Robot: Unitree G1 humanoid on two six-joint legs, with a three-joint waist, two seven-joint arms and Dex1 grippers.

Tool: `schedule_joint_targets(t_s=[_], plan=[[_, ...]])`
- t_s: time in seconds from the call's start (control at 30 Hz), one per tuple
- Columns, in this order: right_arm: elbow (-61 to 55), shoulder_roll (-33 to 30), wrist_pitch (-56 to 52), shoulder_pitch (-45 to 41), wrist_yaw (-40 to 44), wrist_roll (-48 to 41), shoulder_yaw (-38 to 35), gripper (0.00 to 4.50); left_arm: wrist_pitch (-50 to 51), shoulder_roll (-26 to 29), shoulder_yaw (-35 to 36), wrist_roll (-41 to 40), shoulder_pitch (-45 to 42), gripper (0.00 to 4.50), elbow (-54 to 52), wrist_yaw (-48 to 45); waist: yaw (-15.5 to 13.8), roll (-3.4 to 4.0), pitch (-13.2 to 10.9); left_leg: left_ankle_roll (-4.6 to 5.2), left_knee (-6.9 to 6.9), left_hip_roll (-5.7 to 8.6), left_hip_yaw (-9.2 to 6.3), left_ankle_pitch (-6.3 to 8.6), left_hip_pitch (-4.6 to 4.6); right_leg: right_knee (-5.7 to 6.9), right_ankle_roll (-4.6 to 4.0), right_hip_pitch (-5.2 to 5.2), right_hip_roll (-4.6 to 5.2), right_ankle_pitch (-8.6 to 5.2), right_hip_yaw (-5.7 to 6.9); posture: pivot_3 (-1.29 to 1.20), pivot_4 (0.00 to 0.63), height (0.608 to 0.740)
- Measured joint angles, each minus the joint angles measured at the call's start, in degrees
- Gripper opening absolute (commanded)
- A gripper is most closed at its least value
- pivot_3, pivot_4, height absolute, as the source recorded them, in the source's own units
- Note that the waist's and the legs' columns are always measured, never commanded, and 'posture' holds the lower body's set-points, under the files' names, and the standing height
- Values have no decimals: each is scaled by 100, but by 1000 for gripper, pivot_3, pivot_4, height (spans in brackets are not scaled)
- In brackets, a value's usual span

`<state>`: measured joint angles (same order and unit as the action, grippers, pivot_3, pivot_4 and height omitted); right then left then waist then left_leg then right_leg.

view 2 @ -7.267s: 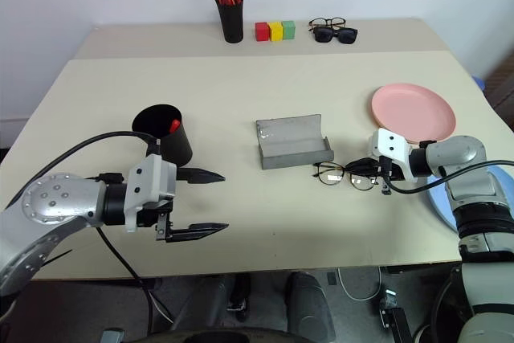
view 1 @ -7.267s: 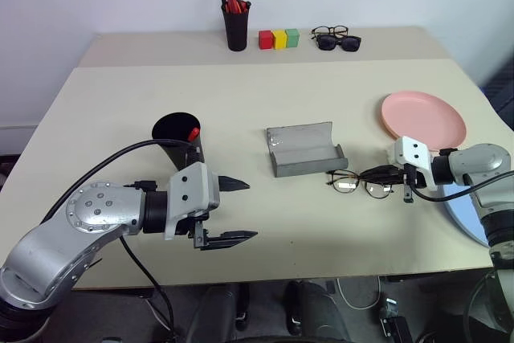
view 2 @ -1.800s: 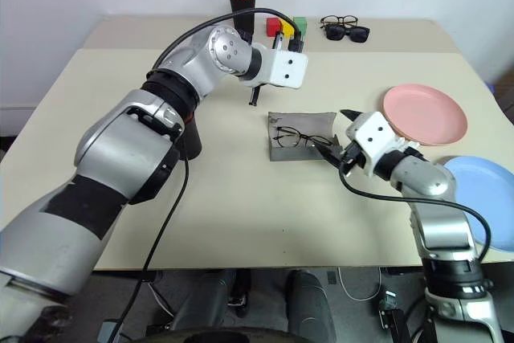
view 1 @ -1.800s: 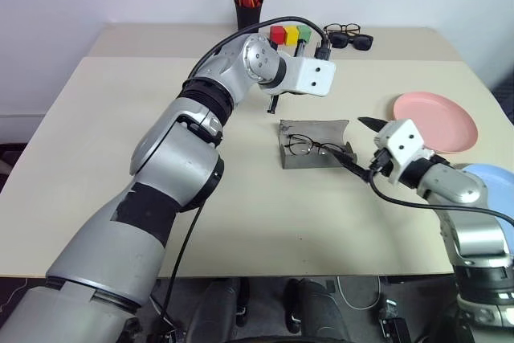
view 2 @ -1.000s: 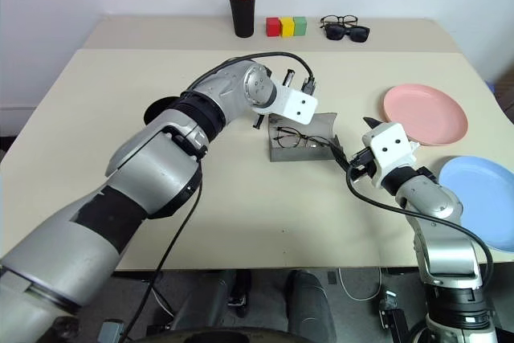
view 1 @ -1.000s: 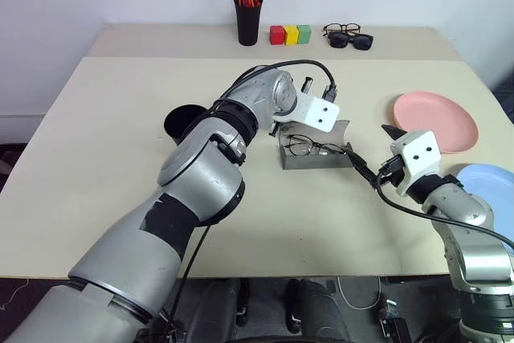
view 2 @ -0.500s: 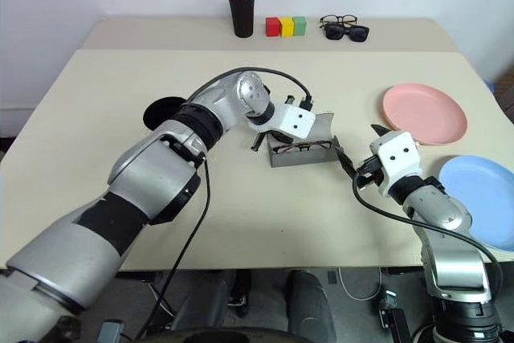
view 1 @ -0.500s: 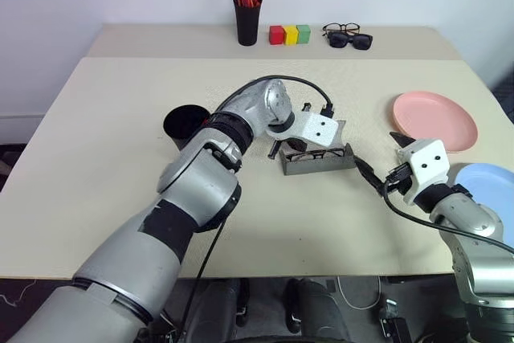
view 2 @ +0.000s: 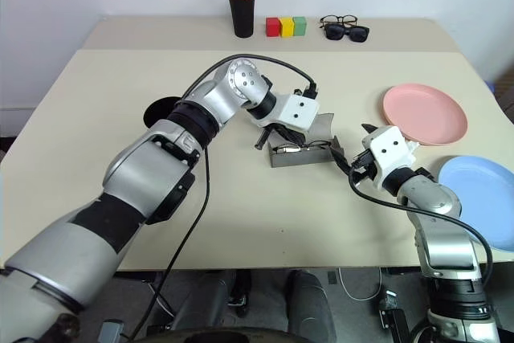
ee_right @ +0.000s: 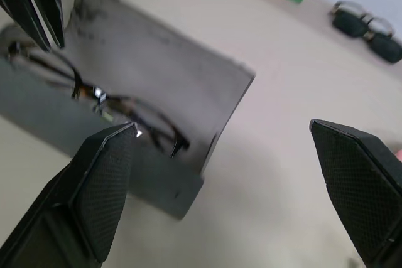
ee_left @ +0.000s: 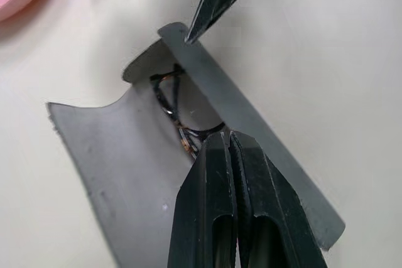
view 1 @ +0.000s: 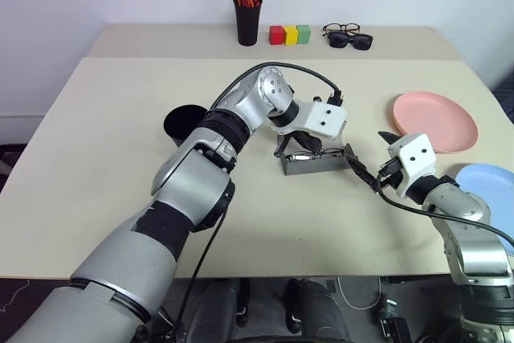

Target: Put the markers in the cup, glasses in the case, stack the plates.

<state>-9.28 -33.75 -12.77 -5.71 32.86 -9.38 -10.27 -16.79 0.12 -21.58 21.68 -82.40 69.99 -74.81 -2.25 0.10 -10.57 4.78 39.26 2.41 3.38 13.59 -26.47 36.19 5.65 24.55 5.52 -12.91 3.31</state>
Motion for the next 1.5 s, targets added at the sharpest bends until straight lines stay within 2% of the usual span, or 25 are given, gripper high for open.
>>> schedule_joint_targets(t_s=[0.23,0.43,0.53,0.63,0.73,0.9,1.03,1.17,1.33,1.5], plan=[[-28,-114,71,142,99,-53,-120,4500,288,-152,1,-122,344,59,-280,148,-2,1,1,0,2,0,1,0,1,2,0,-1,-1,0,0,0,150,740],[-717,-78,-205,758,-61,-347,-769,4500,896,-170,-12,-218,408,59,-675,215,-16,5,3,0,1,0,-2,0,1,2,0,-3,1,0,0,0,150,740],[-1282,167,-397,1276,-307,-598,-1266,4500,1267,-191,-43,-220,566,898,-940,298,-6,9,6,0,1,0,-3,1,3,2,0,-5,1,0,-1,0,150,740],[-1820,698,-404,1691,-688,-830,-1610,4500,1507,-120,-152,-224,792,2416,-1188,145,13,15,9,0,1,-1,-3,1,6,4,0,-4,0,0,-5,0,150,740],[-2169,1202,-317,1736,-1046,-1124,-1841,4500,1806,-68,-212,-245,941,3899,-1528,11,15,19,12,-2,2,-1,-3,0,8,5,-1,-4,0,-1,-7,0,150,740],[-2775,1321,-271,2245,-845,-1770,-1908,4500,2252,124,-280,-252,1098,3899,-2003,-136,-9,23,14,-2,2,0,-4,0,8,4,-2,-7,0,-1,-6,0,150,740],[-3109,883,-601,3229,-211,-2451,-2078,4500,2530,210,-450,-245,1229,3899,-2227,-258,-17,23,14,3,2,0,-4,2,7,1,-3,-9,1,-1,-6,0,150,740],[-3194,475,-831,4064,332,-3028,-2699,4500,2703,200,-480,-264,1244,3899,-2348,-300,-4,23,14,3,2,0,-4,3,9,-7,-12,-13,2,-7,-7,0,150,740],[-3203,171,-947,4525,738,-3324,-3111,4500,2885,169,-534,-299,1244,3899,-2360,-281,4,29,18,2,2,-3,-4,3,14,-6,-22,-12,2,-13,-10,0,150,740],[-3203,112,-971,4603,880,-3462,-3200,4500,2997,174,-646,-298,1244,3899,-2330,-197,-6,28,18,1,2,-3,-4,3,12,-7,-22,-11,4,-13,-10,0,150,740]])
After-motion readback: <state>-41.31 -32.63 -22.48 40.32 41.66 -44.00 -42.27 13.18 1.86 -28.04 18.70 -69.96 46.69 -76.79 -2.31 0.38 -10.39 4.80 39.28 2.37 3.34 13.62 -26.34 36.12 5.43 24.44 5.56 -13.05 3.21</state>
